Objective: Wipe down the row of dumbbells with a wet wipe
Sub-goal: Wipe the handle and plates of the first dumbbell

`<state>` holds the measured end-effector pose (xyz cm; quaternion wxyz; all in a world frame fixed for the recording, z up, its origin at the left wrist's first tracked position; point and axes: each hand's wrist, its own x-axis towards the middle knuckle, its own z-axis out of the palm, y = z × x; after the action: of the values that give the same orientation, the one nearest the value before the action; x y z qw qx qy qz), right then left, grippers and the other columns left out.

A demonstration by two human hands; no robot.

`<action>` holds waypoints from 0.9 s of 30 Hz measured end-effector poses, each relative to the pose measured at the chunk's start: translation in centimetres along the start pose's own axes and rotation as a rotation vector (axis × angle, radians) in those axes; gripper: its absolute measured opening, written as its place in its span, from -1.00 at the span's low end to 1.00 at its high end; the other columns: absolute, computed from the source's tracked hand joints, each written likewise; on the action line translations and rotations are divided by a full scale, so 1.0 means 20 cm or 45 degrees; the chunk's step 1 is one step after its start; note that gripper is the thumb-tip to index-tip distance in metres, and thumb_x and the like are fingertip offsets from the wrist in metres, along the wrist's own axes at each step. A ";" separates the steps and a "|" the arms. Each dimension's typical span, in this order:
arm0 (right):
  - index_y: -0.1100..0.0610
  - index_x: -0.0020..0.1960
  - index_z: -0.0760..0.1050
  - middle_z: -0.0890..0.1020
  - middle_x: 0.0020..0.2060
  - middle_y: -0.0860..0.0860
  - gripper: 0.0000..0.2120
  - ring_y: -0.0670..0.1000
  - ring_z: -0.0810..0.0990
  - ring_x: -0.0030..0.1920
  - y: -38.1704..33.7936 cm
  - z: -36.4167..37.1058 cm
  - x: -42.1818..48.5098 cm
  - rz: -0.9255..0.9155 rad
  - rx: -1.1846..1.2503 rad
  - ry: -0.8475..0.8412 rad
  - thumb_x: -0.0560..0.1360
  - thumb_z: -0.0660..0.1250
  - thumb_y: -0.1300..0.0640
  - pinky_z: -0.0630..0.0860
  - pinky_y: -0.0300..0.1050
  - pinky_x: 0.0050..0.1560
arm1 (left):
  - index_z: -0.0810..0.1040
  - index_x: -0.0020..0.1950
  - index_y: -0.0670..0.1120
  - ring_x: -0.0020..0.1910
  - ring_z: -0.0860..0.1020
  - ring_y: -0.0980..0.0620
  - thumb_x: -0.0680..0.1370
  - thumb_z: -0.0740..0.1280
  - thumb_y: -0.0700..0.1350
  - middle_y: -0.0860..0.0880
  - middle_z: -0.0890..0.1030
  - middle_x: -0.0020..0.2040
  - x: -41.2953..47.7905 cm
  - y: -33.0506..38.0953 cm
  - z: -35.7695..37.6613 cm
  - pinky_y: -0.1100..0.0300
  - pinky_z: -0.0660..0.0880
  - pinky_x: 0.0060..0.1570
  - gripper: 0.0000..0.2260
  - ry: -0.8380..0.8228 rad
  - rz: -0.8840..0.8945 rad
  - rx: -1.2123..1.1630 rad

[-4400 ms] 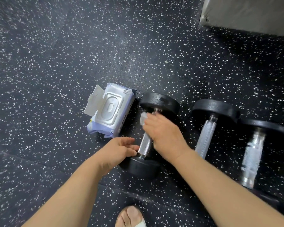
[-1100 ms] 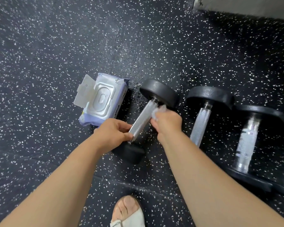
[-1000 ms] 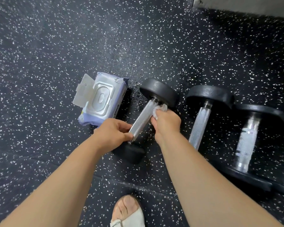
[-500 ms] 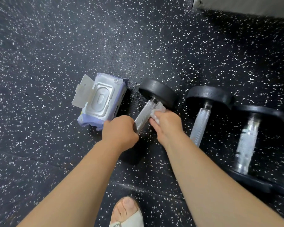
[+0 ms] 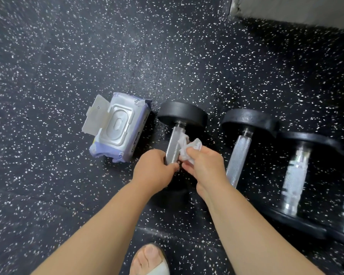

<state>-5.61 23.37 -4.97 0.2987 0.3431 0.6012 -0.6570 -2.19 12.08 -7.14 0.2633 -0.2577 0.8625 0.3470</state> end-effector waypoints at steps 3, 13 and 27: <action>0.07 -0.26 0.51 0.63 -0.22 0.04 -0.78 0.01 0.61 -0.14 -0.03 -0.02 0.02 0.041 0.049 0.063 0.52 0.27 0.28 0.57 -0.17 -0.13 | 0.57 -0.28 -0.14 -0.37 0.59 -0.08 0.46 0.42 -0.08 -0.08 0.65 -0.37 -0.02 0.02 0.02 0.01 0.57 -0.18 -0.83 -0.072 -0.090 -0.144; 0.04 -0.37 0.47 0.55 -0.37 -0.01 -0.73 -0.04 0.53 -0.31 -0.08 0.14 0.12 -0.043 -0.141 0.089 0.47 0.31 0.29 0.56 -0.04 -0.05 | 0.49 0.03 -0.08 -0.05 0.57 -0.12 0.45 0.39 -0.10 -0.04 0.62 -0.07 -0.09 0.09 0.01 0.09 0.46 -0.18 -0.81 0.303 -0.096 0.234; 0.08 -0.56 0.45 0.39 -0.61 -0.10 -0.54 -0.01 0.35 -0.46 0.17 0.05 0.04 -0.242 -1.188 -0.300 0.52 0.25 0.09 0.28 -0.15 -0.44 | 0.60 -0.14 -0.21 -0.32 0.51 0.01 0.39 0.33 -0.13 -0.29 0.63 -0.20 0.01 -0.08 -0.16 -0.03 0.63 -0.18 -0.83 -0.123 0.027 -0.412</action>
<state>-3.47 22.11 -7.47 0.4252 0.0397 0.8223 -0.3760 -2.17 8.66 -6.08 0.2561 -0.2707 0.7843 0.4960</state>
